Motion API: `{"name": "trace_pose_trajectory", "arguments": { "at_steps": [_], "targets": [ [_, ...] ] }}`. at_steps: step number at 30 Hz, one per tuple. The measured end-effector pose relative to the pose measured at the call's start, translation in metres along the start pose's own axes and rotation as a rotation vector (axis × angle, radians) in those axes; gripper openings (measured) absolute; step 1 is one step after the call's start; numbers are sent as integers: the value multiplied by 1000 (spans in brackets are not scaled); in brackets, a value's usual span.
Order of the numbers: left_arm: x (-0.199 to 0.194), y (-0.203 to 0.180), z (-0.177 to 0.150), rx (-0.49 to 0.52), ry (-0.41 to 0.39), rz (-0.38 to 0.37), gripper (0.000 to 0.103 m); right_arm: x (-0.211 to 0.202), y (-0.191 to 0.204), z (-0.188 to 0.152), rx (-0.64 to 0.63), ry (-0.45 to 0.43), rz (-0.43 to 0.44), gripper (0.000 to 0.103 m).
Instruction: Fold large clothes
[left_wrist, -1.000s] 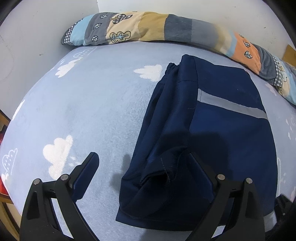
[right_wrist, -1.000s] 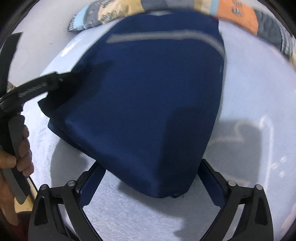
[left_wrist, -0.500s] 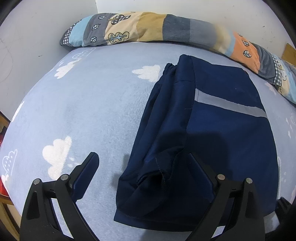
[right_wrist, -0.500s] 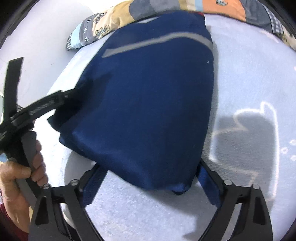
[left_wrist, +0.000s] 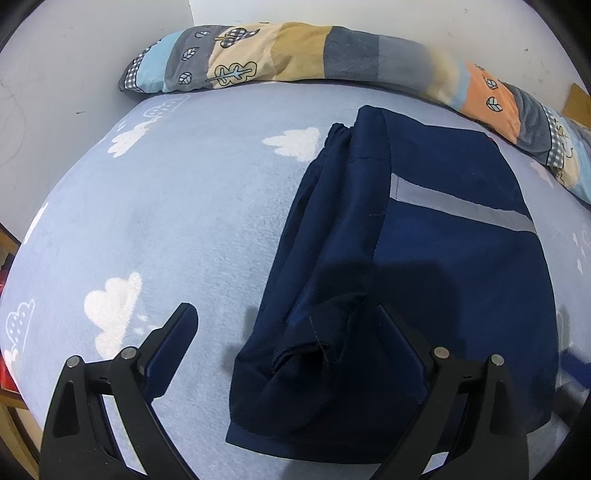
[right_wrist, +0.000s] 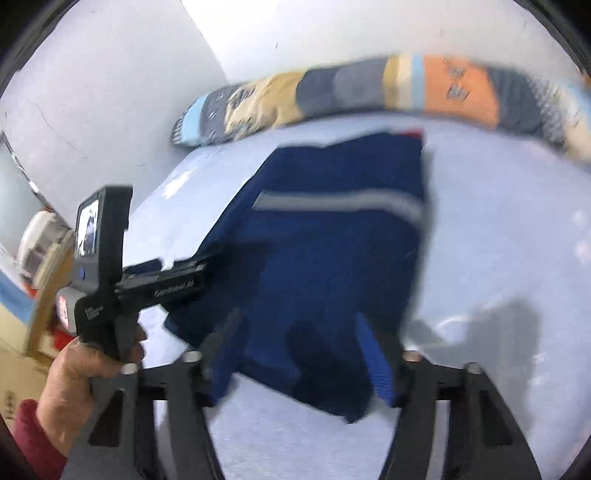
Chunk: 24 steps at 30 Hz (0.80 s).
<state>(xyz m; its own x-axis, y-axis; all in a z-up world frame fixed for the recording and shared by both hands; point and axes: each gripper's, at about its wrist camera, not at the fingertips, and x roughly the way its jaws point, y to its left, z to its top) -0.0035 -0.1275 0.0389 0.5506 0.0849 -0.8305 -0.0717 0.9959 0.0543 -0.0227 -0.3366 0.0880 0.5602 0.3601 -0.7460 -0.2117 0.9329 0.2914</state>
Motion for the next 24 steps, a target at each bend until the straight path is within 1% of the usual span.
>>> {"name": "trace_pose_trajectory", "arguments": {
  "at_steps": [2,3,5,7,8,9,10,12,15,16,17,18,21,23,24],
  "targets": [
    [1,0,1,2,2,-8,96,24,-5,-6,26,81,0,57],
    [1,2,2,0,7,-25,96,27,-5,-6,7,95,-7,57],
    [0,8,8,-6,16,-78,96,22,-4,-2,-2,94,5,57],
    [2,18,18,-17,47,-138,96,10,-13,5,47,68,98,54],
    [6,29,25,-36,78,-176,97,6,-19,9,74,57,120,54],
    [8,35,28,-54,94,-195,97,1,-28,14,108,40,125,59],
    [13,42,31,-73,115,-222,97,-2,-42,19,146,23,121,59],
    [22,53,34,-94,161,-270,97,4,-60,24,188,36,121,59],
    [32,65,36,-137,191,-349,97,16,-87,28,275,50,140,59],
    [35,67,35,-155,208,-380,97,20,-94,29,303,49,156,59],
    [40,67,35,-173,228,-432,97,24,-98,29,317,52,163,59],
    [42,66,35,-175,234,-456,97,29,-101,30,323,61,167,59],
    [52,56,36,-170,262,-514,97,43,-109,30,348,78,176,59],
    [62,48,36,-177,285,-557,97,49,-115,28,390,78,229,60],
    [64,44,37,-177,292,-556,97,51,-117,29,403,79,239,63]
  ]
}}
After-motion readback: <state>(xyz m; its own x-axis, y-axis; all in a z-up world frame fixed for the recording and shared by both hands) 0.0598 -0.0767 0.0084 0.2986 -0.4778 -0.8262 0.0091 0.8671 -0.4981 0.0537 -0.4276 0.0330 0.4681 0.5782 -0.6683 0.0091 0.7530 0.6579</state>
